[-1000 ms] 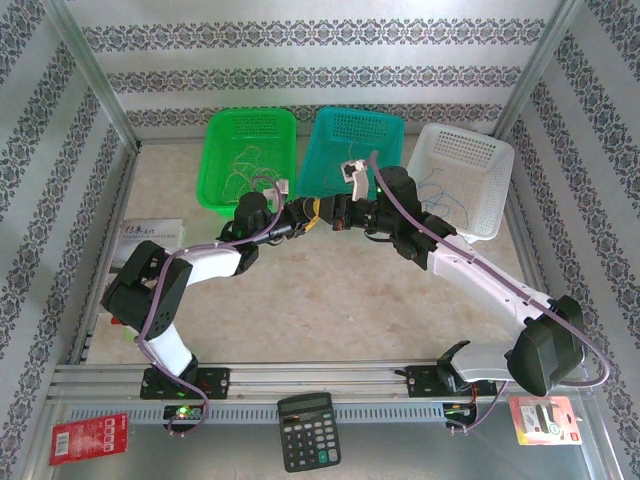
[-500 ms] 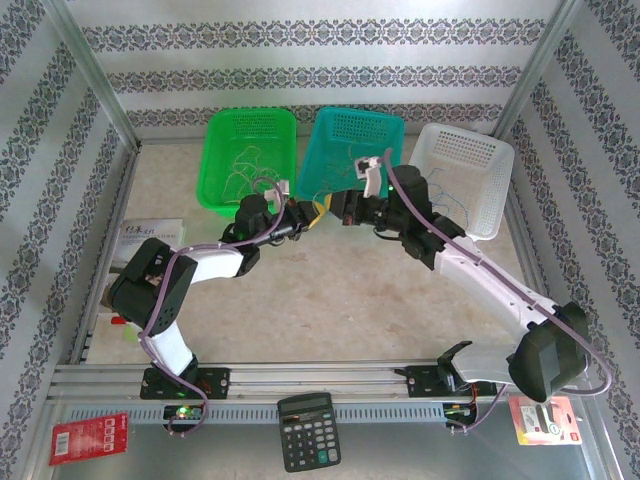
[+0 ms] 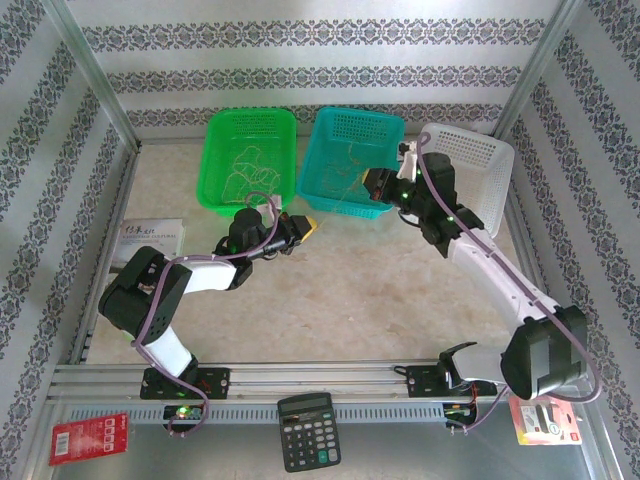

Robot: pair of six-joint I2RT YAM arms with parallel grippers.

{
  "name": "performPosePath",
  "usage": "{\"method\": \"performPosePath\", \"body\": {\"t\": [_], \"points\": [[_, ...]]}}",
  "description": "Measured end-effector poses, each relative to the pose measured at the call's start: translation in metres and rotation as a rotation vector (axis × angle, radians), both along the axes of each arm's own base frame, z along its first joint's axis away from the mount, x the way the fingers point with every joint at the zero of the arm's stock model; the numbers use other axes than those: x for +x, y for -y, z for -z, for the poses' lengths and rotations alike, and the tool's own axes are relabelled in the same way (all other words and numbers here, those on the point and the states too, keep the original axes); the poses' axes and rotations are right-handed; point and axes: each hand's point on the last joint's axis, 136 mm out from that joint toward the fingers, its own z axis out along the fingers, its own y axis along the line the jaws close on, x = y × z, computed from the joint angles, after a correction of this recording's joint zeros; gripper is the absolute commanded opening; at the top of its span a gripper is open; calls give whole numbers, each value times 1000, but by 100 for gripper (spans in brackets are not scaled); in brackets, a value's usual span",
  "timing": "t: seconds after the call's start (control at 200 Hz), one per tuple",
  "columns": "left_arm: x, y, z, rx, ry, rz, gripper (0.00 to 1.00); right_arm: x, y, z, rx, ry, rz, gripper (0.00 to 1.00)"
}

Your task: Untangle the cables

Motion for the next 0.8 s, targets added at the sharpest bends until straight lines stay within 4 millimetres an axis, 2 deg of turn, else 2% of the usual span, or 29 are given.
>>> {"method": "performPosePath", "body": {"t": [0.105,0.215,0.33,0.45,0.595,0.625,0.799], "points": [[1,-1,-5,-1,14,-6,8,16,1,4,-7,-18,15,0],[-1,-2,-16,-3,46,-6,20,34,-2,0,-6,-16,21,0],[-2,-4,-26,6,81,-7,45,55,-2,-14,0,13,35,0],[-4,-5,-32,10,91,-11,64,78,-2,-27,5,42,43,0],[-7,-8,-39,27,108,-13,88,107,-1,-26,-3,47,55,0],[-8,-9,-41,30,109,-14,99,113,0,-24,-5,44,60,0],[-17,-15,-61,63,149,-14,100,142,5,-8,-18,17,78,0]]}}
